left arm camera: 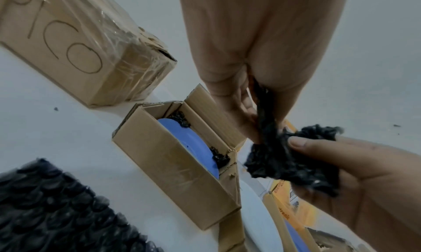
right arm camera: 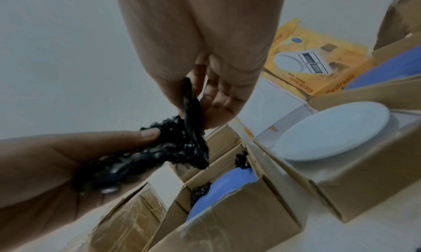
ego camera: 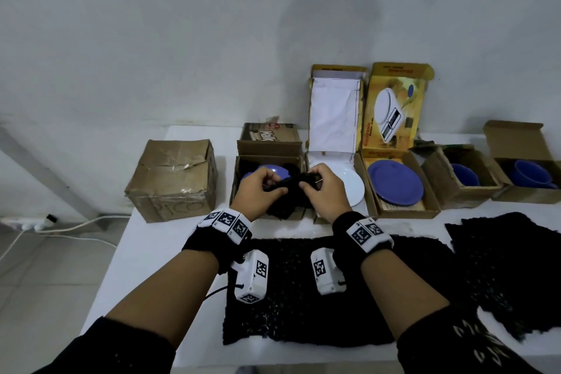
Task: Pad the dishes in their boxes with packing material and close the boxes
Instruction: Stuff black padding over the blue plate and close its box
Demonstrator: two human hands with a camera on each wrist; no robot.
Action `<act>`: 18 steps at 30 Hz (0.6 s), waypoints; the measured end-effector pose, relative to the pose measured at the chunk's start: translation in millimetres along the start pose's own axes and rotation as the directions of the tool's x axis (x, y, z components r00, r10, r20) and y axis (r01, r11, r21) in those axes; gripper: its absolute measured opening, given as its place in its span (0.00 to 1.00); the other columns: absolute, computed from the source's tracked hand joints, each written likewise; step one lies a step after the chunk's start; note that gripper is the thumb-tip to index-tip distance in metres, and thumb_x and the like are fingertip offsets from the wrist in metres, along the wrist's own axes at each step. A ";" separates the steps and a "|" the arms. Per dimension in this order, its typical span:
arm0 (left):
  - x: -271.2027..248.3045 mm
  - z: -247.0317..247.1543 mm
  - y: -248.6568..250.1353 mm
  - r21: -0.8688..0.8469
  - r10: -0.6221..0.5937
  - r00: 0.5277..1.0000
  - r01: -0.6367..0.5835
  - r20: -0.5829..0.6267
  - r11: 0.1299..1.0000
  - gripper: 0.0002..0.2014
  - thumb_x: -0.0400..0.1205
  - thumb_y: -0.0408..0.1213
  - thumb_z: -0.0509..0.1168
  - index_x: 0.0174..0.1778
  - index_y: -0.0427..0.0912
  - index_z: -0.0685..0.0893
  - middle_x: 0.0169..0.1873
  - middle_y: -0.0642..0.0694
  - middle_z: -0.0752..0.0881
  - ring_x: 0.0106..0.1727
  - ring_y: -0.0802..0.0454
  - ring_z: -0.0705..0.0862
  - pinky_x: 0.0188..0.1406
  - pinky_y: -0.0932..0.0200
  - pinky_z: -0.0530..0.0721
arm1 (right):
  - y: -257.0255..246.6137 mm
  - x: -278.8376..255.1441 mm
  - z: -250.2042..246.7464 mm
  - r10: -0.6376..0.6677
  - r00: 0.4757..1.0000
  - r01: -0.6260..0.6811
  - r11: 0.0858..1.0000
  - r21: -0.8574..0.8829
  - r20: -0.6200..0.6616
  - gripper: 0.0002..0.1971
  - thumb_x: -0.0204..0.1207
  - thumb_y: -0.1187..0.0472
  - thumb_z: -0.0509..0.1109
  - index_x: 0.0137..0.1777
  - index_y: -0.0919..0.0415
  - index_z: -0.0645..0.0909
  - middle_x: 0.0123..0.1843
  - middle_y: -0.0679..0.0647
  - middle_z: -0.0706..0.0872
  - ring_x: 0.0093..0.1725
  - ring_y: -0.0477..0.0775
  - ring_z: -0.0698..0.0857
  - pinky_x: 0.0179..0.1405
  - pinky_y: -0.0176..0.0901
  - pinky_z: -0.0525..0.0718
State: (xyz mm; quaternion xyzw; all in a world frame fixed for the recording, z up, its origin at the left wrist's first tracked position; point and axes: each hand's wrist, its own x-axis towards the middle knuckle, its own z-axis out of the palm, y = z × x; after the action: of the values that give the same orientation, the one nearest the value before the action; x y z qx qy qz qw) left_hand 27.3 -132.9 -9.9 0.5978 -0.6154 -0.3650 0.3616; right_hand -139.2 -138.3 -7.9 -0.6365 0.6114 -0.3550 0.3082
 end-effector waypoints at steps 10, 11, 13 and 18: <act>28.9 -6.9 -8.3 -0.481 -0.208 0.956 0.283 0.205 0.830 0.10 0.87 0.36 0.56 0.49 0.40 0.82 0.40 0.43 0.83 0.43 0.50 0.82 0.45 0.60 0.83 | -1.1 13.2 26.4 -0.024 0.997 0.013 0.990 0.141 0.073 0.17 0.68 0.60 0.79 0.55 0.64 0.81 0.50 0.52 0.79 0.46 0.37 0.79 0.43 0.17 0.73; 30.0 -7.9 -7.8 -0.501 -0.204 0.950 0.300 0.238 0.812 0.11 0.87 0.35 0.54 0.52 0.38 0.82 0.40 0.44 0.83 0.42 0.52 0.82 0.42 0.64 0.82 | 0.0 15.6 28.5 -0.015 0.998 0.008 0.992 0.129 0.056 0.17 0.66 0.61 0.81 0.52 0.63 0.80 0.47 0.51 0.79 0.43 0.38 0.78 0.42 0.20 0.74; 32.1 -9.1 -10.0 -0.496 -0.169 0.952 0.279 0.254 0.823 0.12 0.88 0.35 0.53 0.53 0.37 0.82 0.41 0.45 0.84 0.43 0.54 0.82 0.43 0.66 0.81 | 2.0 22.2 32.7 0.020 0.999 -0.025 0.990 0.135 0.040 0.13 0.66 0.64 0.81 0.46 0.62 0.79 0.42 0.54 0.81 0.40 0.48 0.79 0.43 0.35 0.78; 38.2 -17.2 -42.5 -0.055 -0.153 0.988 0.154 0.015 0.987 0.04 0.80 0.34 0.66 0.49 0.41 0.84 0.47 0.44 0.86 0.49 0.50 0.83 0.57 0.55 0.80 | 11.8 37.8 33.1 0.022 1.000 -0.023 0.998 0.065 0.004 0.10 0.68 0.69 0.77 0.43 0.60 0.79 0.40 0.54 0.83 0.42 0.51 0.79 0.40 0.27 0.75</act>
State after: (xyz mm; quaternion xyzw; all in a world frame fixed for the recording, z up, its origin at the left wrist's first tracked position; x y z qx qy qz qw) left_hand 61.6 -172.2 -38.9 0.6311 -0.5590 -0.4120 0.3456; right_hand -118.4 -178.2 -33.3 -0.6198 0.6061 -0.3701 0.3339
